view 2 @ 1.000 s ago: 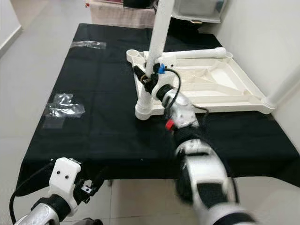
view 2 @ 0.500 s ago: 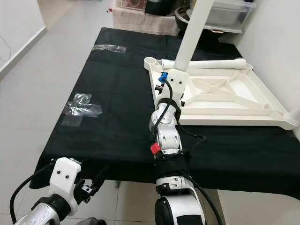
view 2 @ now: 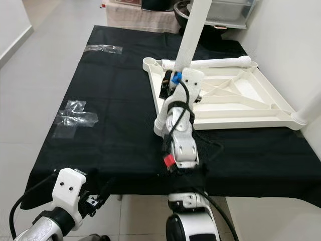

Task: Building children table

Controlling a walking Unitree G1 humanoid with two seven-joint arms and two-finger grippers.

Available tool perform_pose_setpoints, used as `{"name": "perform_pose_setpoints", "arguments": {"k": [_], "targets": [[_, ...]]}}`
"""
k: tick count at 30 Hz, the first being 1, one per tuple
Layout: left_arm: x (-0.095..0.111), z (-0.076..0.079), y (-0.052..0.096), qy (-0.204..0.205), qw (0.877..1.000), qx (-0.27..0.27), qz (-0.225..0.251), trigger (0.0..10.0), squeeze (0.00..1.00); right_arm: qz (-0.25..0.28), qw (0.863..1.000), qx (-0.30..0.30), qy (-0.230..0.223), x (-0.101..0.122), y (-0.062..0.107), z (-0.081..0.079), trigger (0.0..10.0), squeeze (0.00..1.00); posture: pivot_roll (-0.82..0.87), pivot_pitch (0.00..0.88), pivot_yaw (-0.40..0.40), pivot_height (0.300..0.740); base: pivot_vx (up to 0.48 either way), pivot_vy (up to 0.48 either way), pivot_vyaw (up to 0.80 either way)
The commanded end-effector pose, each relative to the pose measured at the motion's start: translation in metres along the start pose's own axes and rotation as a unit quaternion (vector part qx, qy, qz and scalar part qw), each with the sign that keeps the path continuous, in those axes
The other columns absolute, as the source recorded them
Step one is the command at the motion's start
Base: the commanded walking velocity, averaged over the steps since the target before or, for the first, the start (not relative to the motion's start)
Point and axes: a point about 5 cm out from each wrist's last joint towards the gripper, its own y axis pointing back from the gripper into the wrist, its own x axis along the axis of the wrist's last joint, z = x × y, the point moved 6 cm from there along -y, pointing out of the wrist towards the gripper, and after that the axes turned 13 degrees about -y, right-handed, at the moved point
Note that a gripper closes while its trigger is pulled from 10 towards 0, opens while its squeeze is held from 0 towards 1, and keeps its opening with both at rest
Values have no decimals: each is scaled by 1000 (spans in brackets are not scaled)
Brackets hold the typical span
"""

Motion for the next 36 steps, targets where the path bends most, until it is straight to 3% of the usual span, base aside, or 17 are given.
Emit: {"name": "perform_pose_setpoints", "arguments": {"k": [1, 11, 12, 13, 18, 20, 21, 22, 23, 24, 25, 26, 30, 32, 33, 34, 36], "targets": [[-6, 4, -1, 3, 1000, -8, -9, 10000, 0, -33, 993, 105, -42, -6, -3, -9, 10000, 0, 138, 110, -120, 740, 0, 0, 0], [-6, 6, -3, 3, 1000, -8, -7, 10000, 0, -93, 956, 271, -61, -2, -12, -17, 10000, 0, 145, 91, -126, 740, 0, 0, 0], [-6, 6, -3, 3, 1000, -8, -6, 10000, 0, -158, 908, 381, -71, -11, 1, -36, 10000, 0, 149, 90, -132, 740, 0, 0, 0], [-6, 7, -3, 3, 1000, -9, -6, 10000, 0, -192, 878, 430, -81, -16, 11, -44, 10000, 0, 150, 88, -135, 740, 0, 0, 0], [-6, 8, -3, 3, 1000, -8, -5, 10000, 0, -231, 840, 484, -85, -22, 24, -50, 10000, 0, 157, 79, -140, 740, 0, 0, 0], [-7, 8, -2, 3, 1000, -6, -6, 10000, 0, -267, 790, 547, -74, -28, 41, -58, 10000, 0, 165, 66, -148, 740, 0, 0, 0], [-7, 8, -2, 3, 1000, -6, -6, 10000, 0, -267, 790, 547, -74, -28, 41, -58, 10000, 0, 165, 66, -148, 740, 0, 0, 0], [-7, 9, -2, 3, 1000, -5, -6, 10000, 0, -278, 772, 568, -69, -30, 48, -61, 10000, 0, 165, 66, -148, 740, 0, 0, 0], [-7, 9, -2, 3, 1000, -5, -6, 10000, 0, -278, 772, 568, -69, -30, 48, -61, 10000, 0, 165, 66, -148, 740, 0, 0, 0], [-7, 9, -1, 4, 1000, -4, -6, 10000, 0, -285, 749, 594, -64, -32, 57, -67, 10000, 0, 168, 63, -147, 740, 0, 0, 0], [-7, 9, -1, 4, 1000, -4, -6, 10000, 0, -285, 749, 594, -64, -32, 57, -67, 10000, 0, 168, 63, -147, 740, 0, 0, 0], [-7, 10, -1, 6, 1000, -8, -6, 10000, 0, -295, 707, 639, -75, -30, 74, -81, 10000, 0, 164, 68, -143, 740, 0, 0, 0], [-7, 10, -1, 6, 1000, -10, -5, 10000, 0, -300, 676, 668, -82, -27, 85, -88, 10000, 0, 163, 76, -140, 740, 0, 0, 0], [-6, 10, -1, 6, 1000, -11, -4, 10000, 0, -301, 661, 683, -79, -26, 90, -91, 2667, 0, 164, 78, -139, 740, 0, 0, 0], [-6, 10, -1, 6, 1000, -11, -4, 10000, 0, -301, 661, 683, -79, -26, 90, -91, 2667, 0, 164, 78, -139, 740, 0, 0, 0], [-6, 10, -1, 6, 1000, -11, -4, 10000, 0, -300, 659, 686, -78, -26, 91, -92, 0, 0, 164, 78, -139, 740, 0, 0, 0], [-6, 9, -1, 6, 1000, -10, -3, 10000, 0, -277, 710, 644, -58, -31, 74, -93, 0, 0, 158, 89, -133, 740, 0, 0, 0]]}}
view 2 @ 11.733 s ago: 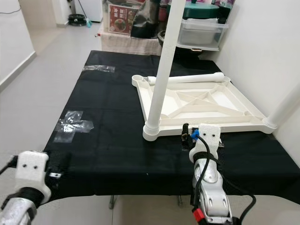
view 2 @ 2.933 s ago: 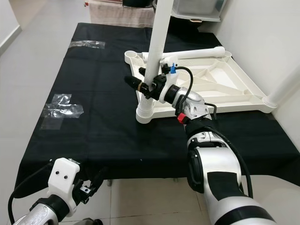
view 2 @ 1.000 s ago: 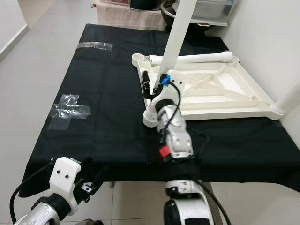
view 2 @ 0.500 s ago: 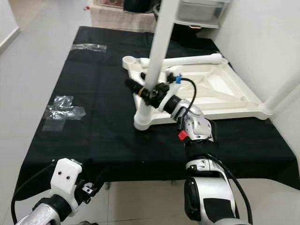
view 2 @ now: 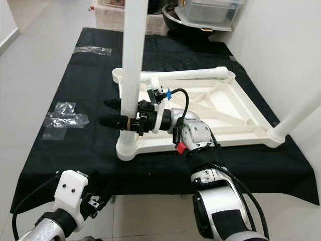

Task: Building children table

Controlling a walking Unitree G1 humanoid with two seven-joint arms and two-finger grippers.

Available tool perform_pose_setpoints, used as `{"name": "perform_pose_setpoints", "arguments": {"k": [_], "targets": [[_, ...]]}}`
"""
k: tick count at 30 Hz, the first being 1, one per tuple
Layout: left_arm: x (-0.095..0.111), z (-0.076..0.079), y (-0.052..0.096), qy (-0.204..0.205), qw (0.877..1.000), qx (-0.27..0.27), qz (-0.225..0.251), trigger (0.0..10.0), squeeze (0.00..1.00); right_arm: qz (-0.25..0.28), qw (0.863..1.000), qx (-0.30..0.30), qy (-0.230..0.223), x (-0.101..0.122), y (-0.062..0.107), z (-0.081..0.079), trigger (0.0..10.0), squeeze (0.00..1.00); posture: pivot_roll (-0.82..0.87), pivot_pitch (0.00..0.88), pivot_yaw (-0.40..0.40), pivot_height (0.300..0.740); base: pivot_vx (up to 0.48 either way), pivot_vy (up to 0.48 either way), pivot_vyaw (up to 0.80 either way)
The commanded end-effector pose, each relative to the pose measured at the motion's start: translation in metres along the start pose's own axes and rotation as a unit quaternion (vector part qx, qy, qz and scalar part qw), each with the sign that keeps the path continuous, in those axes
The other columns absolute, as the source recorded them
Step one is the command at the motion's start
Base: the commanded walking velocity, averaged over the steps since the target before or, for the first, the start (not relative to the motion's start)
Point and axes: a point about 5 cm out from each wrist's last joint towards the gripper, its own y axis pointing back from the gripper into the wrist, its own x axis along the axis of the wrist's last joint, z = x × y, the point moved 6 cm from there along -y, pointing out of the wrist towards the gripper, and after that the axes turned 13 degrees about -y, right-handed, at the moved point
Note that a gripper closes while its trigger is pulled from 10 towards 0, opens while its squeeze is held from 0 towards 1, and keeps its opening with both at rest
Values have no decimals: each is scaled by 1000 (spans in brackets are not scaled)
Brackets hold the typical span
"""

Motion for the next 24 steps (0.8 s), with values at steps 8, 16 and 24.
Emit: {"name": "perform_pose_setpoints", "arguments": {"k": [8, 16, 24], "targets": [[-2, 3, -1, 4, 1000, -7, -1, 10000, 0, 75, 958, -265, 80, 12, 19, 50, 0, 0, 144, 92, -120, 740, 0, 0, 0], [-2, -1, -2, -2, 1000, 1, 2, 10000, 0, 160, 797, -576, 91, 11, 83, 75, 0, 0, 133, 87, -116, 740, 0, 0, 0], [-3, -1, -3, -2, 1000, 0, 0, 10000, 0, 218, 630, -745, 23, -20, 110, 57, 0, 0, 141, 81, -120, 740, 0, 0, 0]]}}
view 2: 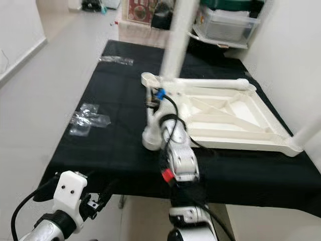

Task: Building children table

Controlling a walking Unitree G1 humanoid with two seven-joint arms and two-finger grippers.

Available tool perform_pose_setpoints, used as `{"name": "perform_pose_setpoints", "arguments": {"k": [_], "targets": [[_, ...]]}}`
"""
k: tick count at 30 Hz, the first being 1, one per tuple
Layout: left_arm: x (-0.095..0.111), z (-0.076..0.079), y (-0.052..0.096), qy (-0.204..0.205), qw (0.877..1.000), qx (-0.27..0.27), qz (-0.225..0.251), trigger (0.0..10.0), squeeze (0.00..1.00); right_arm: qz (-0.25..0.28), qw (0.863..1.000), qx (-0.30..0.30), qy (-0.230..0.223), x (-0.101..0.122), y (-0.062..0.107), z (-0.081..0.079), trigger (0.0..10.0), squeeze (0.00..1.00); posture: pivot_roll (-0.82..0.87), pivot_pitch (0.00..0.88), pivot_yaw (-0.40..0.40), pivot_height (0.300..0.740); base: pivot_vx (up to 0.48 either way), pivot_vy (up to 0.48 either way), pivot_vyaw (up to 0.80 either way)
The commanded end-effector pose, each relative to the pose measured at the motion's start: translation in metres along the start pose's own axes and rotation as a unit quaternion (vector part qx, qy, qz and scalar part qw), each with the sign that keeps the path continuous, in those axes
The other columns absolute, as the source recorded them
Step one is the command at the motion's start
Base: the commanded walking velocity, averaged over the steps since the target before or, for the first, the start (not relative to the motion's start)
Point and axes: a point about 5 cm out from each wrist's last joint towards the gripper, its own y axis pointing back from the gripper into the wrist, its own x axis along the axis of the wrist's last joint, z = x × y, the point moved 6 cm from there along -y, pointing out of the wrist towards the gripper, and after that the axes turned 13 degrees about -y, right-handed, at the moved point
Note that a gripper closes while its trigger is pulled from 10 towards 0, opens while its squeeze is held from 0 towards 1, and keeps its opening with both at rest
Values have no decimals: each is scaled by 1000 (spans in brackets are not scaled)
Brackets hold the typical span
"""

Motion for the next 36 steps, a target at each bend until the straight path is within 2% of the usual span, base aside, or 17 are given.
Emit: {"name": "perform_pose_setpoints", "arguments": {"k": [1, 2, 3, 4, 6, 7, 8, 13, 14, 15, 18, 22, 29, 33, 34, 35, 36], "targets": [[-5, 3, -1, 3, 1000, -4, -8, 10000, 0, -48, 997, -53, -33, -34, 17, 0, 0, 0, 141, 81, -120, 740, 0, 0, 0], [-5, 3, -1, 4, 1000, -5, -8, 10000, 0, -51, 997, -50, -40, -36, 19, -7, 0, 0, 140, 83, -120, 740, 0, 0, 0], [-5, 3, -1, 4, 1000, -4, -8, 10000, 0, -49, 997, -40, -54, -36, 19, -14, 2745, 0, 141, 86, -121, 740, 0, 0, 0], [-5, 3, -1, 5, 1000, -4, -7, 10000, 0, -46, 996, -26, -66, -35, 19, -22, 10000, 0, 141, 86, -121, 740, 0, 0, 0], [-4, 3, -1, 5, 1000, -4, -7, 10000, 0, -43, 995, -1, -89, -33, 19, -30, 10000, 0, 139, 90, -122, 740, 0, 0, 0], [-4, 3, -1, 5, 1000, -4, -7, 10000, 0, -40, 994, 16, -103, -32, 18, -36, 10000, 1000, 139, 90, -122, 740, 0, 0, 0], [-4, 4, -1, 7, 1000, -4, -7, 10000, 0, -29, 993, 44, -102, -27, 16, -40, 10000, 1000, 131, 93, -122, 740, 0, 0, 0], [-4, 5, -1, 8, 1000, -6, -6, 10000, 0, -12, 994, 63, -83, -19, 12, -40, 10000, 1000, 132, 91, -125, 740, 0, 0, 0], [-4, 5, -1, 8, 1000, -7, -6, 10000, 0, 0, 994, 85, -67, -11, 5, -37, 10000, 0, 131, 95, -124, 740, 0, 0, 0], [-3, 6, -1, 9, 1000, -8, -5, 10000, 0, -14, 987, 153, -55, -7, -6, -36, 10000, 0, 130, 93, -126, 740, 0, 0, 0], [-3, 6, -1, 9, 1000, -8, -5, 10000, 0, -14, 987, 153, -55, -7, -6, -36, 10000, 0, 130, 93, -126, 740, 0, 0, 0], [-3, 6, -2, 10, 1000, -9, -4, 10000, 0, -34, 966, 246, -69, 3, -19, -32, 10000, 0, 125, 94, -127, 740, 0, 0, 0], [-2, 6, -2, 8, 1000, -8, -4, 10000, 0, -37, 958, 281, -35, 8, -31, -32, 10000, 0, 135, 97, -133, 740, 0, 0, 0], [-2, 5, -2, 7, 1000, -7, -3, 10000, 0, -51, 937, 343, -49, 8, -31, -59, 10000, 0, 137, 110, -131, 740, 0, 0, 0], [-2, 5, -2, 7, 1000, -7, -3, 10000, 0, -51, 937, 343, -49, 8, -31, -59, 10000, 0, 137, 110, -131, 740, 0, 0, 0], [-1, 5, -2, 8, 1000, -8, -3, 10000, 0, -62, 923, 377, -46, 5, -27, -70, 10000, 0, 139, 113, -134, 740, 0, 0, 0], [-1, 5, -2, 8, 1000, -8, -3, 10000, 0, -62, 923, 377, -46, 5, -27, -70, 10000, 0, 139, 113, -134, 740, 0, 0, 0]]}}
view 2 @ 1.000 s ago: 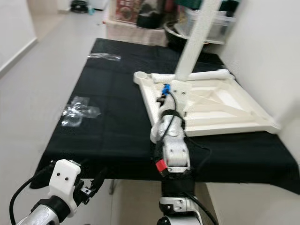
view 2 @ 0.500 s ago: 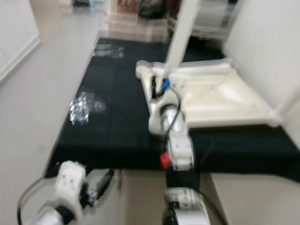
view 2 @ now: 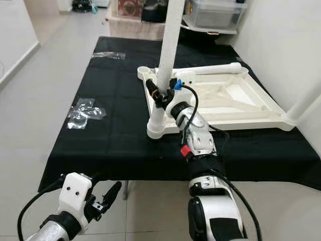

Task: Building children table

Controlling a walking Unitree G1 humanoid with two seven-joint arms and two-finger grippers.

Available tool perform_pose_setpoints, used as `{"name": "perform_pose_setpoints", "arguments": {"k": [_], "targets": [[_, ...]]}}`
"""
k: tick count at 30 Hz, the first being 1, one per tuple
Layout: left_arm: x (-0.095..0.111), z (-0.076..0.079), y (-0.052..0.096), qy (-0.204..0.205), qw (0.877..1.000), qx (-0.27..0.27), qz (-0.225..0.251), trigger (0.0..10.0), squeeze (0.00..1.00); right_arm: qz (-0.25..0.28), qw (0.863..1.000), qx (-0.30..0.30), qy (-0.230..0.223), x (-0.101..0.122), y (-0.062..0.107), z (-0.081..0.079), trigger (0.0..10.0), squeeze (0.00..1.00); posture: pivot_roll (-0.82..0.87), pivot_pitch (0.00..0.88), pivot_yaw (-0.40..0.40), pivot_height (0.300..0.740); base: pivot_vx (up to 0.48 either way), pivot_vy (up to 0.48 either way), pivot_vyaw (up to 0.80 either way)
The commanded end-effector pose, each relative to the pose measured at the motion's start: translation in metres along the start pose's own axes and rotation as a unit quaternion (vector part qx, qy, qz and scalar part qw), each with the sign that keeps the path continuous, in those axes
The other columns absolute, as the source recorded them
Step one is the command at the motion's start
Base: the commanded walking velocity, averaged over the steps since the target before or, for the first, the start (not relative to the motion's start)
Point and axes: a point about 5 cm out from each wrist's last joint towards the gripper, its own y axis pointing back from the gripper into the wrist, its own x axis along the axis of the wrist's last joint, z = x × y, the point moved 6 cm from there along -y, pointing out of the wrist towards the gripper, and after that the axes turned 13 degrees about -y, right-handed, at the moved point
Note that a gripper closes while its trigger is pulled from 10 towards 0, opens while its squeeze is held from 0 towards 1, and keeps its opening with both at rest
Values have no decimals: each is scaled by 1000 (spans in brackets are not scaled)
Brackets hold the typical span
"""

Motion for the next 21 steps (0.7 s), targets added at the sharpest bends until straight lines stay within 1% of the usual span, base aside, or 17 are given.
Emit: {"name": "perform_pose_setpoints", "arguments": {"k": [1, 3, 4, 6, 7, 10, 11, 12, 13, 14, 16, 17, 18, 19, 21], "targets": [[-3, 2, 1, 3, 1000, -3, -6, 10000, 0, 1, 1000, 22, -4, 0, -2, -6, 10000, 0, 139, 113, -134, 740, 0, 0, 0], [-2, 3, 1, 4, 1000, -3, -6, 10000, 0, -28, 997, 73, 1, -6, -11, -22, 10000, 0, 148, 120, -138, 740, 0, 0, 0], [-2, 3, 1, 4, 1000, -3, -6, 10000, 0, -28, 997, 73, 1, -6, -11, -22, 10000, 0, 148, 120, -138, 740, 0, 0, 0], [-1, 3, 2, 4, 1000, -4, -6, 10000, 0, -51, 992, 120, -4, -10, -14, -33, 10000, 0, 152, 123, -141, 740, 0, 0, 0], [-1, 3, 2, 4, 1000, -3, -6, 10000, 0, -72, 987, 145, 0, -16, -14, -39, 10000, 0, 153, 131, -141, 740, 0, 0, 0], [-1, 3, 2, 4, 1000, -3, -6, 10000, 0, -72, 987, 145, 0, -16, -14, -39, 10000, 0, 153, 131, -141, 740, 0, 0, 0], [0, 4, 3, 5, 1000, -3, -6, 10000, 0, -87, 983, 161, 5, -20, -14, -42, 8784, 0, 153, 131, -144, 740, 0, 0, 0], [0, 4, 3, 5, 1000, -3, -6, 10000, 0, -96, 978, 185, -10, -22, -13, -47, 8745, 0, 154, 137, -146, 740, 0, 0, 0], [0, 4, 3, 5, 1000, -3, -6, 10000, 0, -96, 978, 185, -10, -22, -13, -47, 8745, 0, 154, 137, -146, 740, 0, 0, 0], [0, 4, 4, 6, 1000, -3, -7, 10000, 0, -112, 967, 227, -38, -26, -8, -55, 10000, 0, 154, 138, -146, 740, 0, 0, 0], [0, 5, 4, 8, 1000, -2, -7, 10000, 0, -138, 943, 295, -69, -30, 2, -68, 10000, 0, 154, 138, -146, 740, 0, 0, 0], [0, 5, 4, 8, 1000, -2, -7, 10000, 0, -138, 943, 295, -69, -30, 2, -68, 10000, 0, 154, 138, -146, 740, 0, 0, 0], [0, 5, 4, 8, 1000, -2, -8, 10000, 0, -147, 936, 312, -66, -32, 5, -72, 10000, 0, 154, 138, -146, 740, 0, 0, 0], [0, 4, 4, 8, 1000, -2, -8, 10000, 0, -151, 934, 320, -60, -34, 5, -73, 10000, 0, 154, 138, -146, 740, 0, 0, 0], [0, 4, 4, 8, 1000, -2, -8, 10000, 0, -150, 933, 321, -56, -34, 3, -74, 10000, 0, 154, 138, -146, 740, 0, 0, 0]]}}
